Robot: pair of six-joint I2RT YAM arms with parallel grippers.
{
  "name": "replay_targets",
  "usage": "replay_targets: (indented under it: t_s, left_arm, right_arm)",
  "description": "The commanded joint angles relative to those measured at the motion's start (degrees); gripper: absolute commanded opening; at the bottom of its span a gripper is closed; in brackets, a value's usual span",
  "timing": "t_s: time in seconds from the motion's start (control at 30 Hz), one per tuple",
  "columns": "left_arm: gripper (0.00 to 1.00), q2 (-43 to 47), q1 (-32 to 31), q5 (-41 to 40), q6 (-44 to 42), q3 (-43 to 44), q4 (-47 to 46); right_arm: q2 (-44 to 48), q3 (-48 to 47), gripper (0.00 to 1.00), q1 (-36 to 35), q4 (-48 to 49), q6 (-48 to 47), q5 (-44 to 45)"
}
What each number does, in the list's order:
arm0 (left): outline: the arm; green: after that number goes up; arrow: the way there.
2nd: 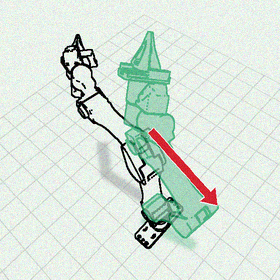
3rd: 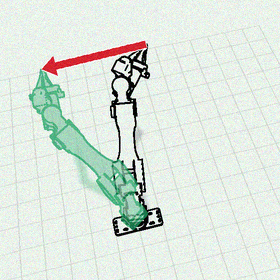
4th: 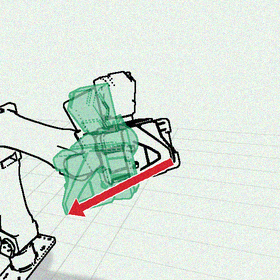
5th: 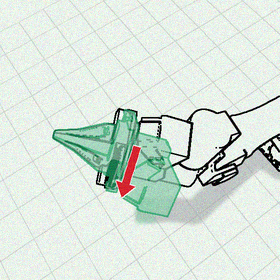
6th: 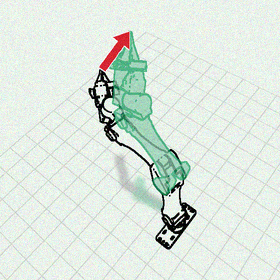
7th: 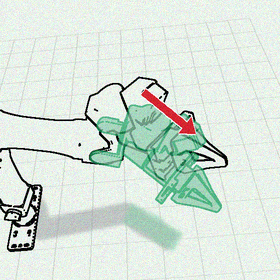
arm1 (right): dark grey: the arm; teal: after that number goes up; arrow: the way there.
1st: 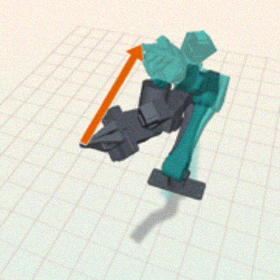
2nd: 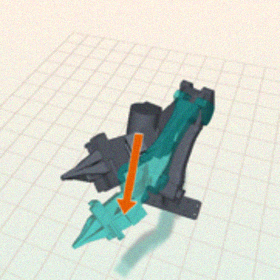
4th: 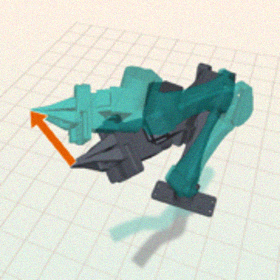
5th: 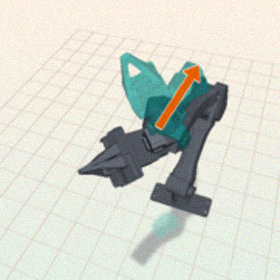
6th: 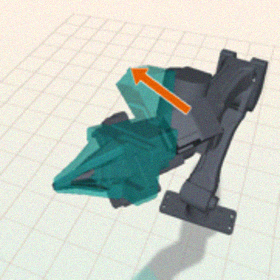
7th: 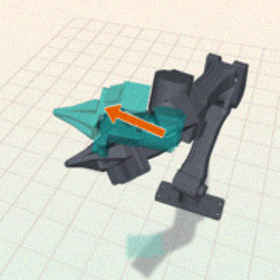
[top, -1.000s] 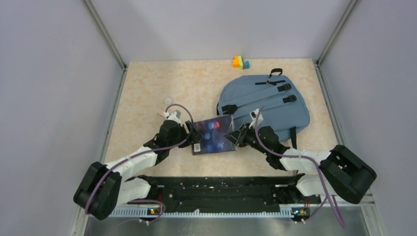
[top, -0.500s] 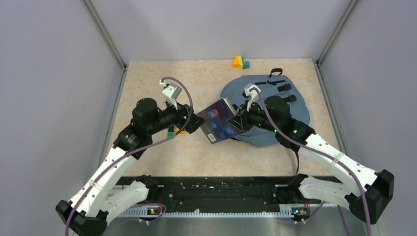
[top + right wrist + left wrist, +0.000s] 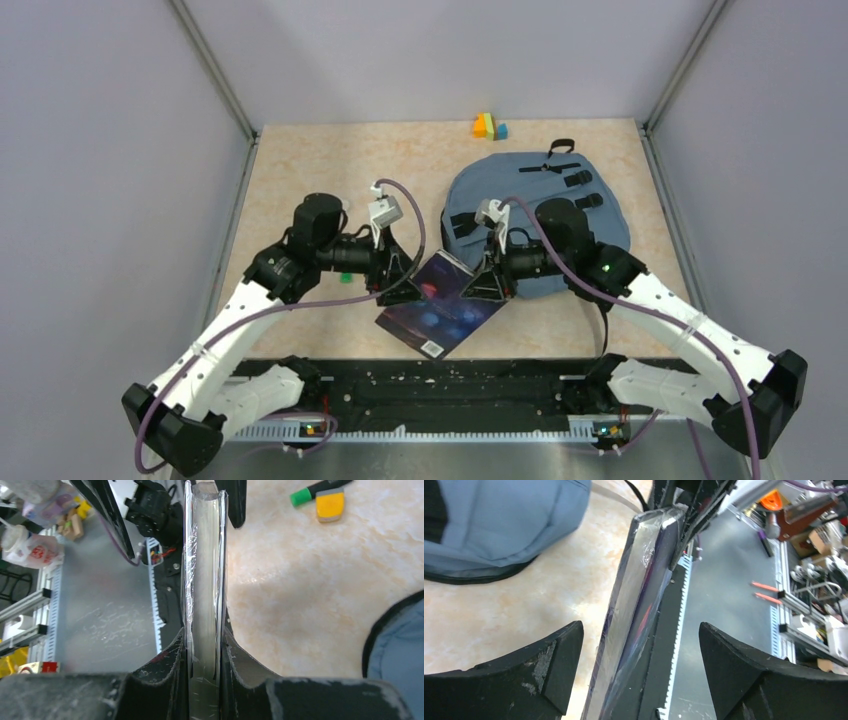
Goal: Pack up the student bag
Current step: Pick up the book from the center of the board.
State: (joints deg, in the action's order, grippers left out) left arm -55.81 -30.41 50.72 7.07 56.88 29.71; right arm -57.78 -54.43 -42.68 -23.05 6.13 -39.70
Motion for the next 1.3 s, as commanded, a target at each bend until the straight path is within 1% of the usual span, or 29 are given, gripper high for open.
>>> replay_targets:
  t_s: [0.0, 0.07, 0.1, 0.13, 0.17, 0.2, 0.23, 0.3, 0.33, 0.37, 0.4, 0.43, 0.47, 0.5, 0.53, 0.57, 0.6, 0.63, 0.7, 0.77, 0.87, 0.93, 1.0, 1.07, 1.13, 1.27]
  left_arm:
    - [0.9, -0.8, -1.8, 7.7, -0.8, -1.6, -1.3]
    - [0.9, -2.1, -3.0, 7.7, -1.4, -2.1, -0.8]
    - [0.87, -2.8, -3.5, 7.5, -2.2, -2.1, 0.2]
    - [0.82, -3.5, -3.7, 7.5, -3.1, -1.9, 1.4]
    - [0.75, -4.3, -3.9, 7.5, -4.0, -1.6, 2.5]
    - [0.63, -4.6, -3.9, 7.4, -4.8, -1.4, 3.5]
    - [0.49, -4.9, -3.9, 7.2, -5.6, -1.1, 4.3]
    - [0.19, -5.0, -3.8, 5.7, -6.4, -0.7, 4.5]
    - [0.03, -4.9, -3.8, 5.4, -6.4, -0.7, 3.9]
    - [0.0, -4.7, -3.8, 4.8, -6.1, -0.6, 3.1]
    - [0.0, -4.4, -3.8, 4.2, -5.5, -0.8, 1.6]
    - [0.0, -4.2, -3.7, 3.5, -5.0, -0.8, 0.0]
    - [0.0, -3.9, -3.6, 2.0, -4.5, -0.6, -1.2]
    - [0.0, -3.8, -3.0, -0.3, -3.8, -0.1, -2.1]
    - [0.0, -3.6, -2.4, -4.8, -2.8, 0.6, -2.2]
    - [0.0, -3.5, -1.5, -9.7, -2.3, 1.2, -2.1]
    - [0.0, -3.4, 0.0, -13.7, -2.0, 1.6, -2.0]
    - [0.0, -3.4, 2.0, -16.9, -1.2, 2.0, -2.0]
    - [0.0, -3.4, 7.3, -20.8, 2.4, 1.9, -3.0]
    - [0.0, -2.9, 12.4, -23.8, 6.7, 1.1, -4.8]
    - [0.0, -1.5, 19.1, -26.3, 11.8, -1.2, -7.8]
    - [0.0, -0.7, 24.0, -27.0, 14.6, -3.7, -10.8]
    - [0.0, -0.6, 26.9, -29.3, 15.9, -5.7, -11.7]
    - [0.0, -1.5, 29.4, -29.8, 16.3, -5.8, -9.8]
    - [0.0, -1.7, 31.2, -29.9, 16.4, -5.8, -8.8]
    - [0.0, -0.5, 32.5, -29.5, 17.0, -7.0, -10.4]
  right_arm:
    - [1.3, -4.6, 0.0, 0.2, 12.1, 3.5, -9.2]
    - [0.3, -4.5, 0.0, 0.1, 14.4, 4.6, -10.3]
    - [0.0, -4.6, 0.0, 0.1, 15.0, 4.9, -10.5]
    - [-0.3, -4.8, 0.0, 0.1, 15.4, 5.0, -10.5]
    - [-0.5, -4.9, 0.0, 0.1, 15.6, 5.0, -10.5]
    - [-0.7, -5.0, 0.0, 0.1, 15.8, 4.9, -10.5]
    - [-0.9, -5.0, 0.0, 0.2, 15.8, 4.9, -10.5]
    - [-1.1, -5.2, 0.0, 0.1, 15.2, 4.5, -9.7]
    - [-1.2, -5.3, 0.0, 0.1, 14.7, 4.2, -8.9]
    - [-1.4, -5.5, 0.0, 0.1, 14.0, 3.8, -7.7]
    - [-1.6, -5.6, 0.0, 0.1, 13.0, 3.3, -6.2]
    - [-1.9, -5.9, 0.1, 0.1, 12.1, 2.8, -4.7]
    - [-2.0, -6.1, 0.26, 0.1, 11.2, 2.4, -2.8]
    - [-1.9, -6.4, 0.46, 0.1, 10.3, 2.2, -0.8]
    - [-1.8, -6.9, 0.67, 0.2, 9.7, 2.1, 1.6]
    - [-1.4, -7.5, 0.84, 0.2, 9.1, 1.9, 4.3]
    - [-1.1, -8.1, 0.91, 0.2, 8.5, 1.7, 7.0]
    - [-0.2, -8.6, 0.95, 0.3, 8.3, 1.7, 10.0]
    - [1.3, -9.0, 0.98, 0.2, 8.6, 1.5, 16.1]
    - [2.4, -8.4, 0.99, 0.2, 9.8, 1.4, 23.1]
    - [2.6, -6.4, 0.99, 0.2, 11.2, 1.3, 32.1]
    - [0.7, -5.3, 0.99, 0.1, 11.6, 1.8, 38.5]
    - [-3.3, -6.1, 0.95, -0.1, 9.7, 3.3, 46.9]
    - [-9.1, -8.6, 0.89, -1.7, 6.4, 3.5, 53.7]
    - [-15.1, -10.0, 0.88, -4.2, 6.1, 3.1, 59.5]
    - [-24.7, -12.5, 0.88, -8.7, 8.3, 1.5, 65.2]
